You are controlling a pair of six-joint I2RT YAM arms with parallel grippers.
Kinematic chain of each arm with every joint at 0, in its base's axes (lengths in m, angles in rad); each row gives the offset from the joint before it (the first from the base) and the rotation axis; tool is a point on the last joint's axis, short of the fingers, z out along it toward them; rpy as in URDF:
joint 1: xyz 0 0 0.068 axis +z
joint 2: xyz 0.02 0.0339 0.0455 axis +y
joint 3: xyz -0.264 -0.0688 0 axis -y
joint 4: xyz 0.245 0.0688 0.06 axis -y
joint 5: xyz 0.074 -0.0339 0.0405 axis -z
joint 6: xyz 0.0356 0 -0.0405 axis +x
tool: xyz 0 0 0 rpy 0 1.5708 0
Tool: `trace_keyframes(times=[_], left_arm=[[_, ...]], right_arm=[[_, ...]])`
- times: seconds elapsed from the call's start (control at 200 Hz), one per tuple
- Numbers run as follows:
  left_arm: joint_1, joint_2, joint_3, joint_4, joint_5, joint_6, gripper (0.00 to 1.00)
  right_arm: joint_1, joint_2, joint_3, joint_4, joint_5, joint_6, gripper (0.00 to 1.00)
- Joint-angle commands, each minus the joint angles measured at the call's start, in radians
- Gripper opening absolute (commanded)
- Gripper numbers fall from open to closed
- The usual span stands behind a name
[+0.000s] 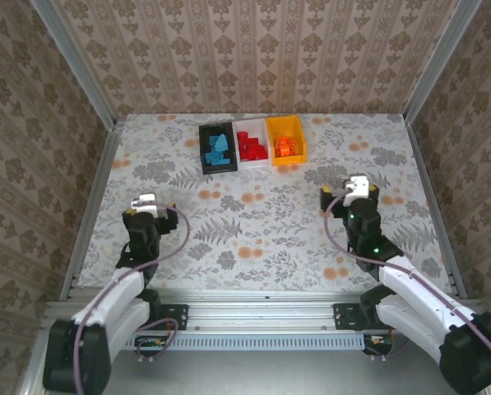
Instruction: Sort the legos into containers by color
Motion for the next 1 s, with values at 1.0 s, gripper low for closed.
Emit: trace_keyframes(times=[1.0], left_arm=[[0.139,0.622,0.225,0.436,0.191,0.109,1.00]], right_arm=[[-0.304,0.697,0.065,0.552,-0.340,0.007,1.00]])
